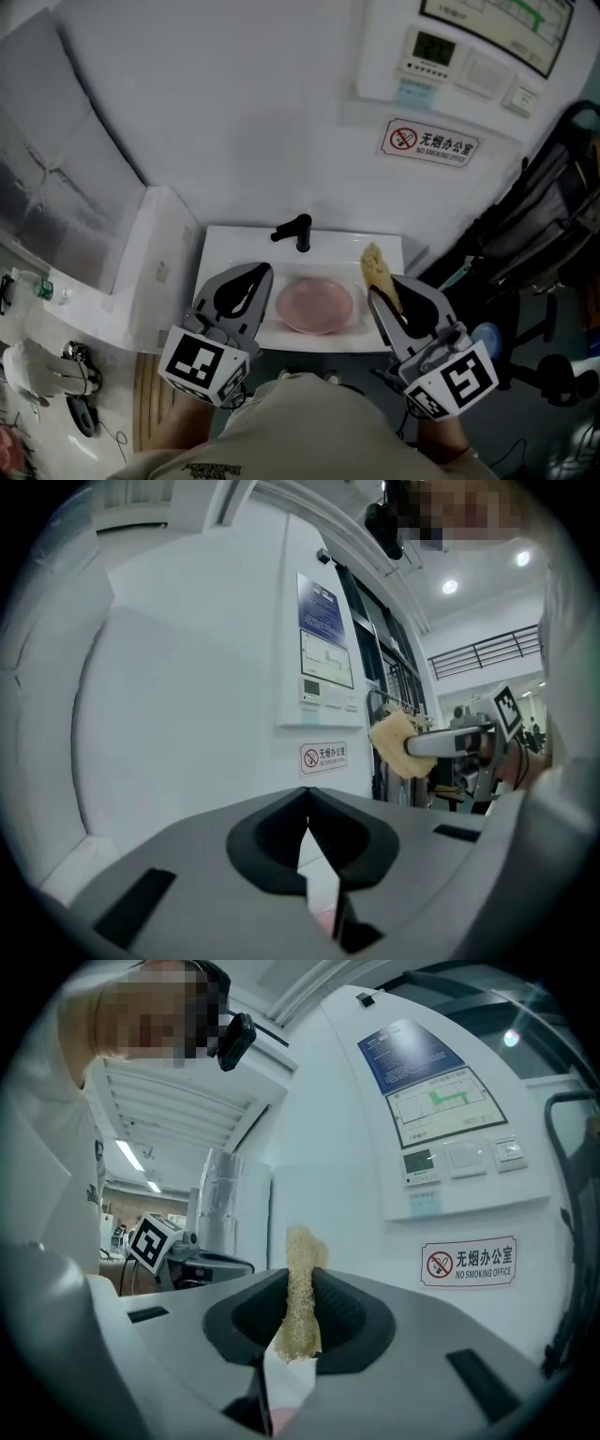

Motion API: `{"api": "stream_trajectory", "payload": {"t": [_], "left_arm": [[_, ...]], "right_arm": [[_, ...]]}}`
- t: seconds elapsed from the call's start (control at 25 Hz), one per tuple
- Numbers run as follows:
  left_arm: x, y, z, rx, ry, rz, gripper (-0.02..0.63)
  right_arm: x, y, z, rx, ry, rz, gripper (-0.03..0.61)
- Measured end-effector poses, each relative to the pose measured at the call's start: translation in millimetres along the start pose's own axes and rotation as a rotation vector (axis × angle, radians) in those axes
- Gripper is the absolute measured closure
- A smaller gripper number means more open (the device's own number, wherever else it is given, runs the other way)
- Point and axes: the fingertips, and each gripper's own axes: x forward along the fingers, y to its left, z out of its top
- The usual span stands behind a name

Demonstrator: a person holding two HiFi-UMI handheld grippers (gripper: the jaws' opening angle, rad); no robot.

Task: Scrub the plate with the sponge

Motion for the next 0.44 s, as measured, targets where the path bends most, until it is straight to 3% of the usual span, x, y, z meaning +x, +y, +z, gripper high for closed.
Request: {"api": "stream_trajectory", "payload": {"t": [0.44], "left_arm": [[1.4,-3.1,-6.7,0.002,0.017,0.006,0.606]], "right_arm": [[0.5,-8.4,-14.5,0.014,0.044,-0.011,0.5]]}}
